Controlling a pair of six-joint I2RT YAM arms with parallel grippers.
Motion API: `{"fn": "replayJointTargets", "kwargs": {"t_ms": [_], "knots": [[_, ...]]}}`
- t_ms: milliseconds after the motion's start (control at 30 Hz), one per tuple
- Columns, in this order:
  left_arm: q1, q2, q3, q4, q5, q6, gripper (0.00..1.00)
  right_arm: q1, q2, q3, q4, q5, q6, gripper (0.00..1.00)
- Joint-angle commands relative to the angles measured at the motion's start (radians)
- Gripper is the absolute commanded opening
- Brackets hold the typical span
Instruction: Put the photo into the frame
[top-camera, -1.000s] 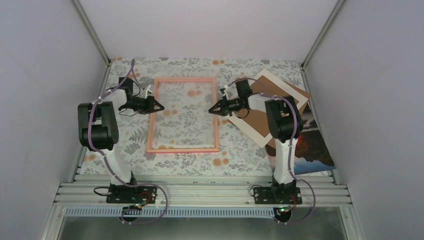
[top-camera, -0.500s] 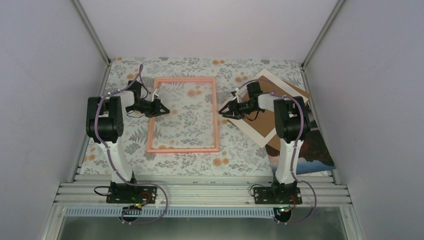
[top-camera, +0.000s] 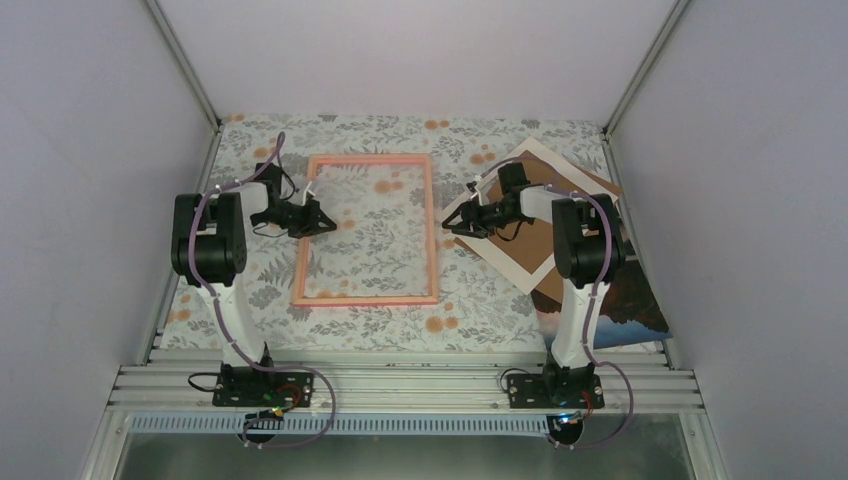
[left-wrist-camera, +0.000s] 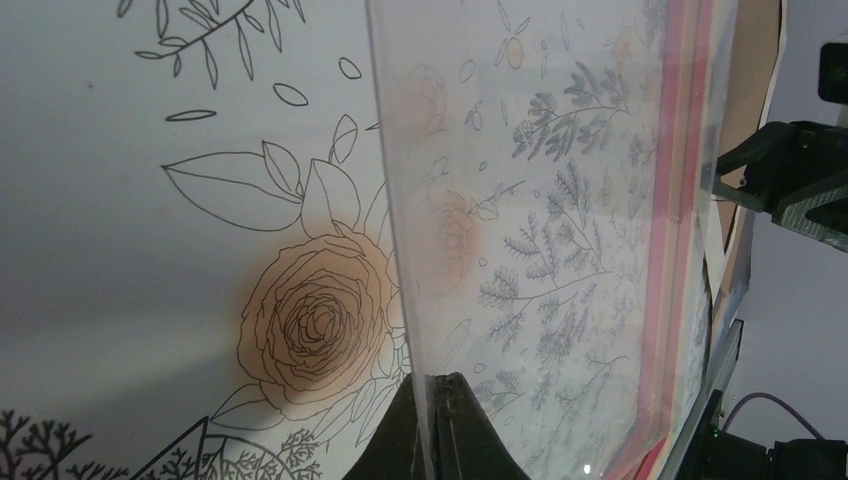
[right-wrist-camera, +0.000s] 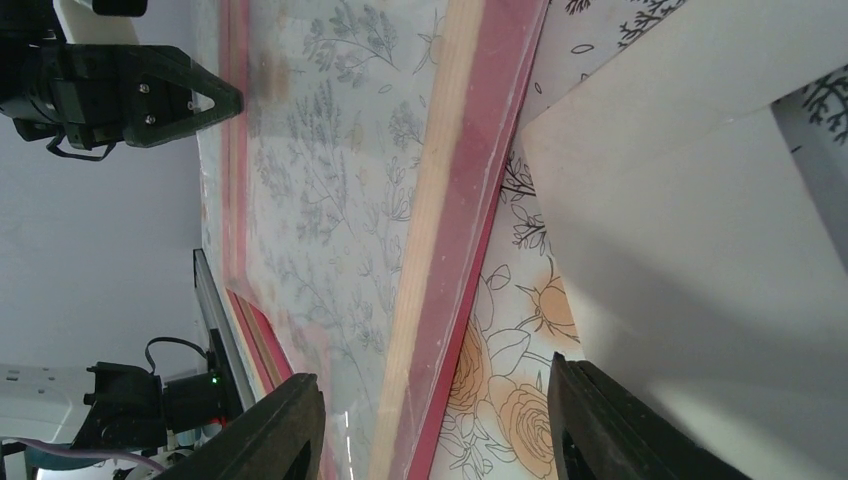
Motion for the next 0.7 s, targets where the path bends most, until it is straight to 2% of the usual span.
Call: {"fn": "replayJointTargets", "kwargs": {"t_ms": [0, 667], "knots": [[0.005, -0.038, 0.003, -0.022, -0.023, -0.046, 0.02, -0.008, -0.036, -0.007, -0.005, -0.005, -0.023, 0.56], [0.005, -0.062, 0.02, -0.104, -0.09, -0.025, 0.02, -0.01, -0.044, -0.013, 0.001, -0.006, -0.018, 0.56]]}}
